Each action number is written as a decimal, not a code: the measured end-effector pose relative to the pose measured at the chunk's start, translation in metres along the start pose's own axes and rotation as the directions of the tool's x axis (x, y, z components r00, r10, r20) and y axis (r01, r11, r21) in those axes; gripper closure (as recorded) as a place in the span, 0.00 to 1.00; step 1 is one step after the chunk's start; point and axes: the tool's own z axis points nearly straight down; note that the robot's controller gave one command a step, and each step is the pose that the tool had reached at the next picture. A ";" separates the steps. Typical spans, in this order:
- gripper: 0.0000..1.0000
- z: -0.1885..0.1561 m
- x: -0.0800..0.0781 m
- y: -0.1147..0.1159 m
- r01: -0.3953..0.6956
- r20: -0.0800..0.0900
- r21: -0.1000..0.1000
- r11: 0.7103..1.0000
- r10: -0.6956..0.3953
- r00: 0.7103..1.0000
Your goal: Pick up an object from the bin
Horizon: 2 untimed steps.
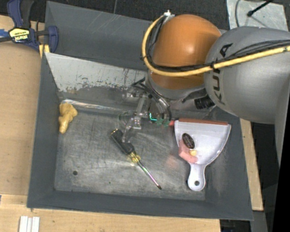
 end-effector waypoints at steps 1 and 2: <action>0.00 -0.005 -0.002 -0.001 -0.003 0.009 -0.001 1.000 0.003 1.000; 0.00 0.049 0.004 -0.019 -0.083 0.012 -0.003 0.997 0.083 0.996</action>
Offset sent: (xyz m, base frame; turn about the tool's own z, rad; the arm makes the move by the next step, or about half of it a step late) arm -0.0165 -0.0495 -0.1338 0.2079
